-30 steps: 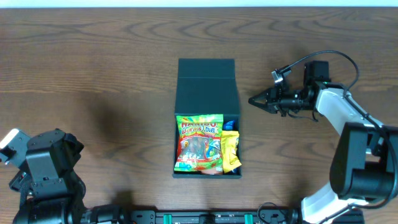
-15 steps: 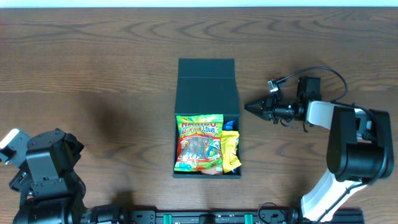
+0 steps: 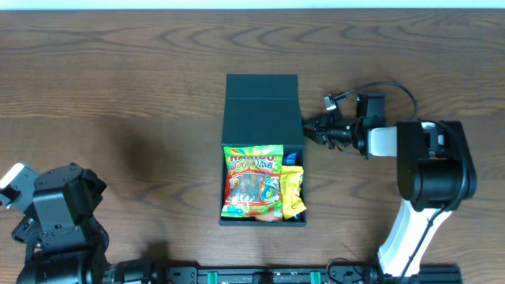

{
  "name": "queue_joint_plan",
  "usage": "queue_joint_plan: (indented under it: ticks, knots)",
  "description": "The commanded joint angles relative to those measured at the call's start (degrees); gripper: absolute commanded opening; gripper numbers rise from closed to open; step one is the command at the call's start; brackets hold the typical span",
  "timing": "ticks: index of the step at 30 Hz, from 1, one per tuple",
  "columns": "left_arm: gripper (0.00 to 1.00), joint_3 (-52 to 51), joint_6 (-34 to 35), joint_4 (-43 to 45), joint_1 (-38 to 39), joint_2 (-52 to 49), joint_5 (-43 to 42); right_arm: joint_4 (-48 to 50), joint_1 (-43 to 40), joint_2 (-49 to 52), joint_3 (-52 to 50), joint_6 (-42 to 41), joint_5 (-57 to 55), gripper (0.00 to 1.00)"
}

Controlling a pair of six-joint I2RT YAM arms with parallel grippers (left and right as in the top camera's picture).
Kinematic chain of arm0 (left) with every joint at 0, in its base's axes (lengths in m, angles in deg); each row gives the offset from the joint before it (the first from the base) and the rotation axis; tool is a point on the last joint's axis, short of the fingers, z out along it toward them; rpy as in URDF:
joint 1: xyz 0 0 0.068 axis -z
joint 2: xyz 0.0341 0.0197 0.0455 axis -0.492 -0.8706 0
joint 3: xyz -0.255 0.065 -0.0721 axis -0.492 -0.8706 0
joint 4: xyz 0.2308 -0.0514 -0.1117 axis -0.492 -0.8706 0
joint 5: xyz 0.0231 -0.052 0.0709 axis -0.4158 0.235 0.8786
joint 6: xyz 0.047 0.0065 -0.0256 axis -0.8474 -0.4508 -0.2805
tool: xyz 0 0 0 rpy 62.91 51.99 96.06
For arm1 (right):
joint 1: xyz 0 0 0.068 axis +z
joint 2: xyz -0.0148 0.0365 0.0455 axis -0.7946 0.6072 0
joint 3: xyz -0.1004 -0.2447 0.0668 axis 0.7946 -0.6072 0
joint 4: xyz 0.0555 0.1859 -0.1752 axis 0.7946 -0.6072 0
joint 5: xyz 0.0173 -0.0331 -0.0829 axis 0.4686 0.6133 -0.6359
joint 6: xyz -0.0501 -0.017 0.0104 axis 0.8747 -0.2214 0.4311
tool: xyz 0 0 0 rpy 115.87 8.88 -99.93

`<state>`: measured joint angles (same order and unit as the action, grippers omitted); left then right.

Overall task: Pack container
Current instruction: 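Swing the right gripper behind the lid and push it down over the box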

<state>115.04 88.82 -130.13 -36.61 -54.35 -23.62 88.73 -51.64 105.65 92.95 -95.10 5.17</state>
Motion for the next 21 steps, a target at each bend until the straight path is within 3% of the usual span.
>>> queue_joint_plan:
  ticks: [1,7,21]
  knots:
    - [0.95,0.6,0.7,-0.2,-0.4,0.1,0.6,0.2,2.1,2.3,2.4,-2.5,-3.9,0.01]
    - [0.95,0.6,0.7,-0.2,-0.4,0.1,0.6,1.4,4.0,2.9,8.7,-2.8,-4.8,0.02]
    - [0.95,0.6,0.7,-0.2,-0.4,0.1,0.6,34.4,4.3,2.6,8.8,-20.7,9.7,0.01]
